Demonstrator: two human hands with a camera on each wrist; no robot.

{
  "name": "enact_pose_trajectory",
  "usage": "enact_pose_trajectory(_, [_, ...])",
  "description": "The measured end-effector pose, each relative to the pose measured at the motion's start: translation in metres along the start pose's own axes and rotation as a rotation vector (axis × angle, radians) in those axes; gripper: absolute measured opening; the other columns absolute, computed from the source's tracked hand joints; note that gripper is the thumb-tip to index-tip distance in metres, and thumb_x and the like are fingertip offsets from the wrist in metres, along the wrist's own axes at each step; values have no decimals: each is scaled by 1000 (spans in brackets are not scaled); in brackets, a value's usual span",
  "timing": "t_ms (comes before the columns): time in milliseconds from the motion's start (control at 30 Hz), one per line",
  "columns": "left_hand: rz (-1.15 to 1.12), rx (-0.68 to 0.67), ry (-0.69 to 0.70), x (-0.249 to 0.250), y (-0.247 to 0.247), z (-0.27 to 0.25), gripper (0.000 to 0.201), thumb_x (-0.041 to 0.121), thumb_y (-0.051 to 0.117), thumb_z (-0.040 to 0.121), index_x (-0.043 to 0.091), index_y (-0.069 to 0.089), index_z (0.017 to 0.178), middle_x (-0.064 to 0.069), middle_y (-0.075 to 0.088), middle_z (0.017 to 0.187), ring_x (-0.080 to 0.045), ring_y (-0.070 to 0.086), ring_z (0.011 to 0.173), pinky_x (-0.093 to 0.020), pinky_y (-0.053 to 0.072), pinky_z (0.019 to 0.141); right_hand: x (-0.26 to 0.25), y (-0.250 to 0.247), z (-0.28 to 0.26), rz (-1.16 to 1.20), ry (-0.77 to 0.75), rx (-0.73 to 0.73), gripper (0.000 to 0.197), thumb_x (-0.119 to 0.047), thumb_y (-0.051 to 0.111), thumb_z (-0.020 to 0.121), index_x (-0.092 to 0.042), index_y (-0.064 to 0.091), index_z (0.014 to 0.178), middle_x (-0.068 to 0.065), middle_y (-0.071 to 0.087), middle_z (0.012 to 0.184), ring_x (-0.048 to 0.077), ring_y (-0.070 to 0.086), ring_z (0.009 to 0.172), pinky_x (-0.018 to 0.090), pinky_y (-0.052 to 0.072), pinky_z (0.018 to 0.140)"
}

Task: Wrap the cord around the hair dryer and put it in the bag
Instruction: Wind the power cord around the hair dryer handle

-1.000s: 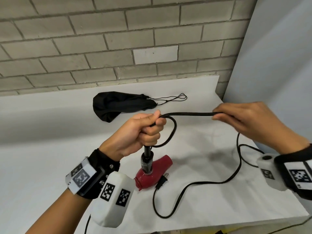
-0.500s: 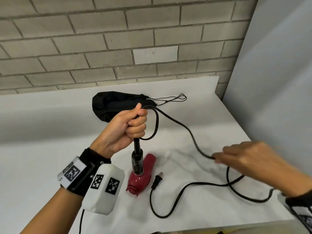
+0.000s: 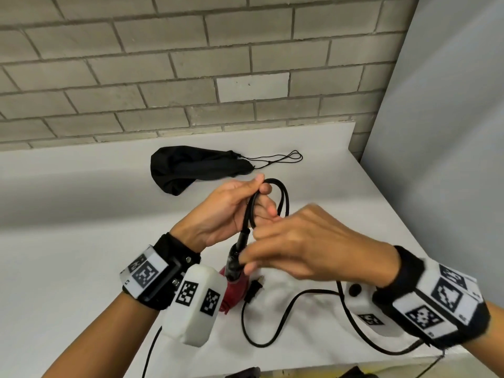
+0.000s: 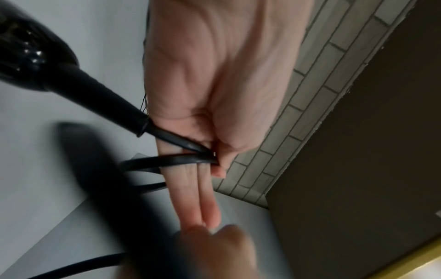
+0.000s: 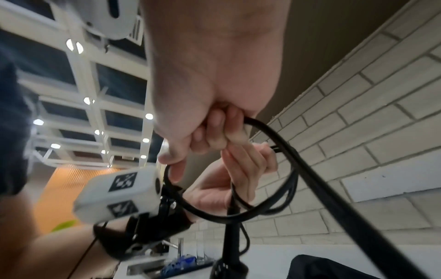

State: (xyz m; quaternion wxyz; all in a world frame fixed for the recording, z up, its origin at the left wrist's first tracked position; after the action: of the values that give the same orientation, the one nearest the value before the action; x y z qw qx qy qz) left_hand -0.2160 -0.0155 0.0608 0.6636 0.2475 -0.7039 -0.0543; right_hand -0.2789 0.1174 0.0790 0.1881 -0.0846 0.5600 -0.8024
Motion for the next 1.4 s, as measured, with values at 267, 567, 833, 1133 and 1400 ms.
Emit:
enact_pose_trajectory(267, [76, 14, 23, 3, 1, -3, 38, 22, 37, 98, 4, 59, 73, -6, 62, 52, -14, 60, 44, -22, 51, 44, 22, -11, 9, 161, 230, 256, 21, -42, 53, 90, -33, 72, 95, -13, 57, 76, 1, 52, 61, 27, 45, 51])
enact_pose_trajectory(567, [-1, -116, -37, 1, -4, -1, 34, 28, 36, 97, 9, 50, 73, 6, 35, 38, -3, 27, 27, -18, 18, 31, 58, -20, -1, 200, 457, 444, 21, -44, 61, 84, -33, 74, 97, -8, 54, 72, 0, 43, 54, 20, 32, 56])
enact_pose_trajectory(833, [50, -232, -92, -1, -7, -8, 31, 29, 38, 95, 14, 50, 70, 7, 21, 52, -4, 16, 38, -17, 15, 37, 77, -38, -24, 296, 452, 203, 35, -56, 58, 80, -23, 56, 72, 3, 46, 49, 14, 35, 47, 20, 32, 49])
enact_pose_trajectory(1133, [46, -228, -20, 24, -37, -27, 29, 38, 61, 85, 17, 52, 68, 9, 19, 52, -4, 14, 39, -14, 19, 35, 154, -74, -126, -494, 778, 119, 37, -41, 55, 90, -8, 55, 74, 15, 55, 49, 38, 60, 49, 40, 50, 46])
enact_pose_trajectory(1400, [-50, -257, -5, 25, -36, -21, 27, 37, 59, 87, 18, 52, 68, 10, 20, 52, -3, 15, 37, -15, 18, 35, 181, -57, -167, -500, 1036, -171, 60, -31, 77, 74, -23, 42, 123, 19, 59, 106, 42, 55, 100, 53, 50, 81])
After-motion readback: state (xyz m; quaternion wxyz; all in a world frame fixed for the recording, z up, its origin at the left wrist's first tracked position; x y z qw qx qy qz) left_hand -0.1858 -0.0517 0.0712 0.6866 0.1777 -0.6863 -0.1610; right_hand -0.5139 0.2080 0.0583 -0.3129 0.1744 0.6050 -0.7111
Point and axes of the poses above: each hand's wrist, its own z-axis towards the middle knuckle, its own y-axis out of the palm, x = y × z, the point moved 2 cm from there along z, towards the middle knuckle
